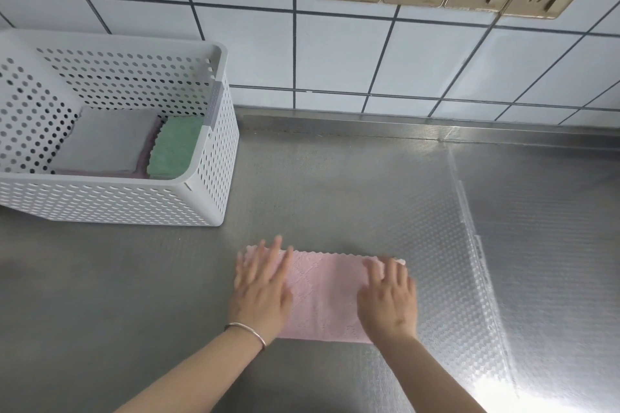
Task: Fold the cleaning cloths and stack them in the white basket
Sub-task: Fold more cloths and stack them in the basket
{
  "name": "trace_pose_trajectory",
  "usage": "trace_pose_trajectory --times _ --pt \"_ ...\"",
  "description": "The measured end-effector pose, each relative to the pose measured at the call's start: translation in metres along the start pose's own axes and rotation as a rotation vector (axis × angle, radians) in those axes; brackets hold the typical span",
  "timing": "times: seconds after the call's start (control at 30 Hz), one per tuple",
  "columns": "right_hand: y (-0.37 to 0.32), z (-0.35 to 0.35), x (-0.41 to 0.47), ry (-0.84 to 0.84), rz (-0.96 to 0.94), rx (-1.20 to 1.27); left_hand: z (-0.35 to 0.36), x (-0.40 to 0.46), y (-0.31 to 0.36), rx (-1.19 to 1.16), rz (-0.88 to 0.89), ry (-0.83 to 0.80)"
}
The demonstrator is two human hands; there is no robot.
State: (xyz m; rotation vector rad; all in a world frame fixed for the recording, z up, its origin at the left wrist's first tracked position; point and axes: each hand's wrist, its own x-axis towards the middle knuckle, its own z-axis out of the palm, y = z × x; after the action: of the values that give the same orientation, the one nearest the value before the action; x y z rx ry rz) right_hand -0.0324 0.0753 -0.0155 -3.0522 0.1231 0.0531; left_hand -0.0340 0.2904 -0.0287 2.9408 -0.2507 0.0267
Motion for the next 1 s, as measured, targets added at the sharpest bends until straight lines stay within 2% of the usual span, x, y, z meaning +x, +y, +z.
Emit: trace_pose_trajectory --times 0.07,0.13,0.27,0.43,0.73,0.87,0.93,1.0 --pt "-0.015 0.008 -0.009 -0.074 -0.143 0.040 0.011 -0.005 0.020 0.032 0.137 -0.059" --pt "-0.022 0.016 -0.017 -0.139 -0.245 0.056 0.023 -0.009 0.031 0.064 0.150 -0.144" --pt "-0.020 0.023 -0.024 -0.202 -0.264 0.109 0.035 -0.015 0.029 0.081 0.106 -0.238" --pt "-0.006 0.029 -0.025 -0.222 -0.286 0.096 0.032 -0.014 0.026 0.066 0.077 -0.250" --pt "0.039 0.024 -0.032 -0.236 -0.046 0.132 0.024 -0.017 -0.014 0.036 -0.013 -0.266" --pt "0.050 0.023 -0.035 -0.217 -0.026 0.139 0.018 -0.022 -0.016 0.009 -0.128 -0.271" --pt "0.043 0.019 -0.034 -0.132 0.020 0.251 0.013 -0.018 -0.008 0.004 -0.129 -0.236" --pt "0.033 0.008 -0.030 -0.052 0.212 0.490 0.011 -0.011 0.005 0.006 -0.024 -0.229"
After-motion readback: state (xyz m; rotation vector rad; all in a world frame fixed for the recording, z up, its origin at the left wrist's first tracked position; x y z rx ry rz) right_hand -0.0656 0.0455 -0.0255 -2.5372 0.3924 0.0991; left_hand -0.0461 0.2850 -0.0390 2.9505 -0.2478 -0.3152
